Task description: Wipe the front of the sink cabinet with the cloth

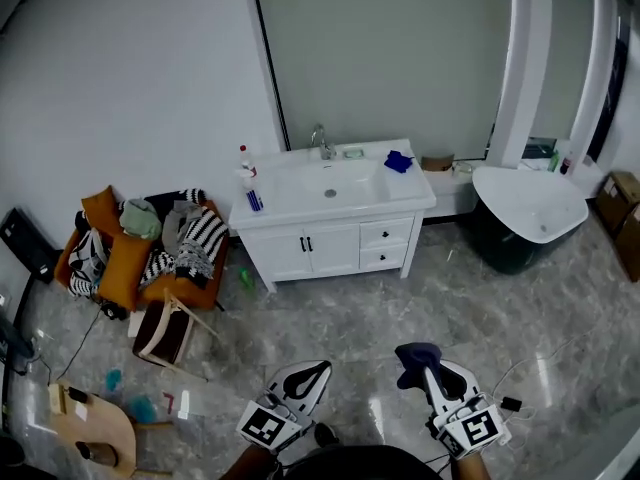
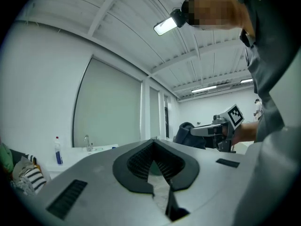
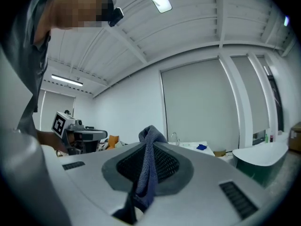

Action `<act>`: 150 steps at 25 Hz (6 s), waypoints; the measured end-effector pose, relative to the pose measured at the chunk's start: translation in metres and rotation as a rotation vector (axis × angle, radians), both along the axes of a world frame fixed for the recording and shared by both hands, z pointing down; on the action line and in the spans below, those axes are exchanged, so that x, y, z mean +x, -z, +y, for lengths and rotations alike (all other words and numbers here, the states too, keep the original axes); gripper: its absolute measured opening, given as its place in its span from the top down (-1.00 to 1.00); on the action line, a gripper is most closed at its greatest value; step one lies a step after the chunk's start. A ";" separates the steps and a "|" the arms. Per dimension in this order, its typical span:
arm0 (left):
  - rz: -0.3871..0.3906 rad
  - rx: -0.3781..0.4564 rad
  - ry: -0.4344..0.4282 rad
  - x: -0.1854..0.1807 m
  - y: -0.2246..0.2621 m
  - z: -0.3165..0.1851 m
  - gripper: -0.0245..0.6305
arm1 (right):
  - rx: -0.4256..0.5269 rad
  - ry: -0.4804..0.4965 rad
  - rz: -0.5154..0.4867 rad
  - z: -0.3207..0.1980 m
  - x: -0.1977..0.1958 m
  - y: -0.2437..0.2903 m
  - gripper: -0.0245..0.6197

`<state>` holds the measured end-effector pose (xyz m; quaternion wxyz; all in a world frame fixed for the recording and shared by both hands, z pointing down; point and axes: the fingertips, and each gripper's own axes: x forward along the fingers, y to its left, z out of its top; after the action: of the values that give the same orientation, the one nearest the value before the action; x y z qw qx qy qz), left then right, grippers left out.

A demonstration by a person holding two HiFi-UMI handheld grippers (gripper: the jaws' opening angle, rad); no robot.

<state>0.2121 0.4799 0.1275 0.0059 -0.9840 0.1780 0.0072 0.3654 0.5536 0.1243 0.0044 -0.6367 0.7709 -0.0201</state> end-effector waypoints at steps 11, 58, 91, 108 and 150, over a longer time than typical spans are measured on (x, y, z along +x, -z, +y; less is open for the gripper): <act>0.090 0.050 0.042 -0.065 0.001 -0.093 0.91 | -0.028 0.031 0.125 -0.090 -0.065 0.016 0.81; 0.027 -0.061 0.159 0.043 -0.019 -0.376 0.91 | -0.165 0.300 0.027 -0.432 0.009 -0.031 0.81; -0.066 -0.396 0.585 0.025 -0.157 -0.533 0.91 | -0.526 0.402 0.117 -0.708 0.038 -0.323 0.81; -0.098 -0.615 0.624 -0.089 -0.324 -0.545 0.91 | -0.774 0.010 0.209 -0.842 0.018 -0.606 0.81; -0.041 -0.725 0.653 -0.067 -0.455 -0.571 0.91 | -0.922 -0.177 -0.070 -0.838 0.068 -0.777 0.81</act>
<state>0.1446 -0.0908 0.5824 -0.3318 -0.8155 0.4680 -0.0767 0.4331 -0.2849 0.9013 -0.2510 -0.6343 0.6238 -0.3816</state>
